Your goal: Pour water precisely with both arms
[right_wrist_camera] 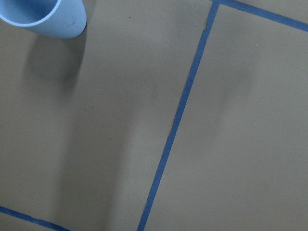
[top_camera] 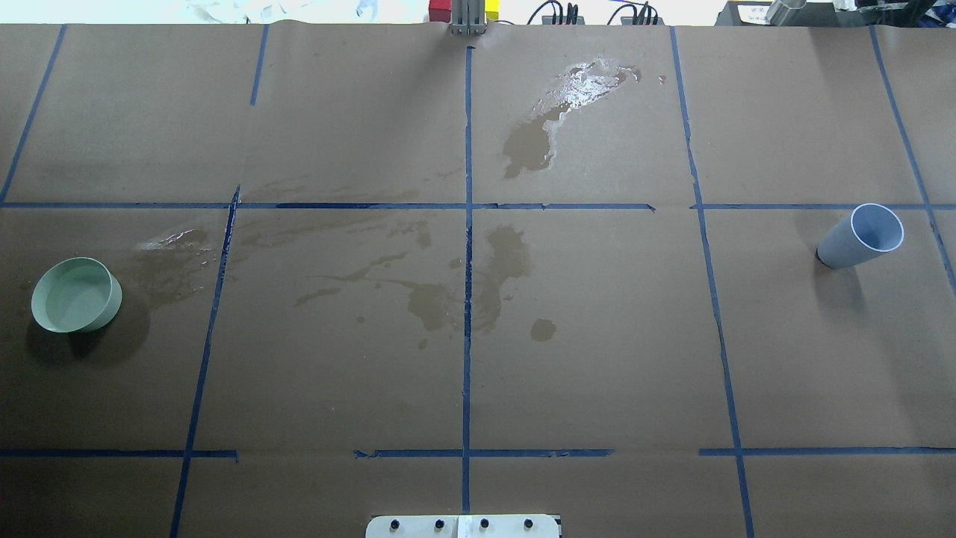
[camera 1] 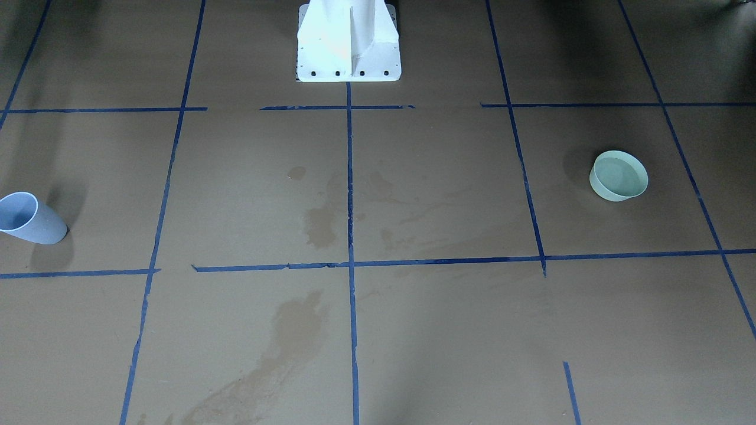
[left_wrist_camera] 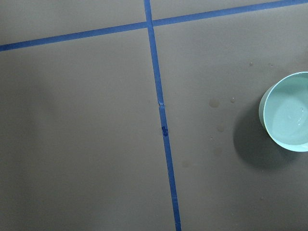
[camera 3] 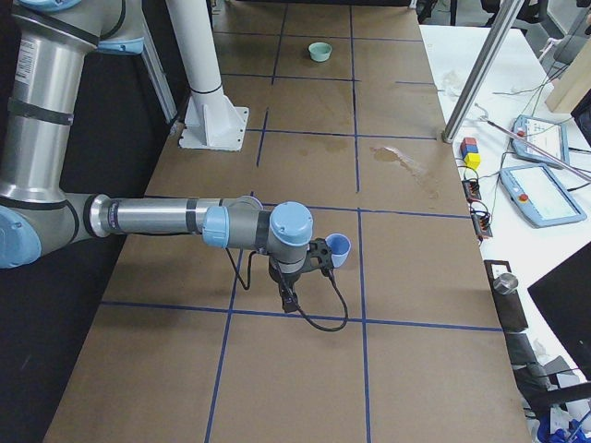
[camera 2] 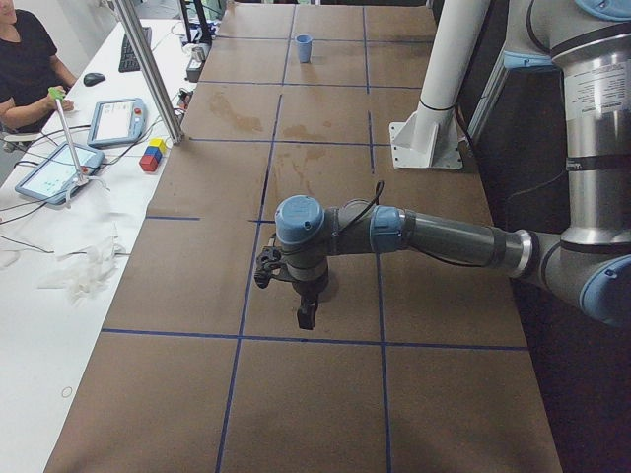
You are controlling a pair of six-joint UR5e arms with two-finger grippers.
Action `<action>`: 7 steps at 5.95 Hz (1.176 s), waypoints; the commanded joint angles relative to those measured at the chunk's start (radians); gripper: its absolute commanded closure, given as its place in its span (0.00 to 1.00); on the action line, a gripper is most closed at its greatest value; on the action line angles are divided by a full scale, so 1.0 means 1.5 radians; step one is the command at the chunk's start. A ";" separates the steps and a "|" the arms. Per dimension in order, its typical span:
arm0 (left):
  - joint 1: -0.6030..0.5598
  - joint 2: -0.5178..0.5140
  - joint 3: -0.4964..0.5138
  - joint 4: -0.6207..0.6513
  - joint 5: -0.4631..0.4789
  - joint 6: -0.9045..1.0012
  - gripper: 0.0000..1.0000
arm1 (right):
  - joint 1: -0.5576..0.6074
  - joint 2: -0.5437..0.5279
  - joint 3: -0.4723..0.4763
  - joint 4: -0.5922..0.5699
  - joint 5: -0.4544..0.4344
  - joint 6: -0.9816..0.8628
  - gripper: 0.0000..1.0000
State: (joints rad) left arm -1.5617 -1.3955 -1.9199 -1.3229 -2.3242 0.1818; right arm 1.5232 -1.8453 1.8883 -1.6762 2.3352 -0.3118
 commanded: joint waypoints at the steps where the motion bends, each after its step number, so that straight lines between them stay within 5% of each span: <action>1: 0.000 0.002 0.011 -0.006 -0.001 0.006 0.00 | 0.000 0.001 -0.001 0.001 0.003 0.004 0.00; 7: 0.004 0.001 0.008 -0.008 -0.044 0.001 0.00 | -0.001 -0.022 0.003 0.074 0.013 0.010 0.00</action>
State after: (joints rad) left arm -1.5566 -1.3943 -1.9170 -1.3338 -2.3799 0.1845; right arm 1.5218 -1.8666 1.8916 -1.5985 2.3546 -0.2971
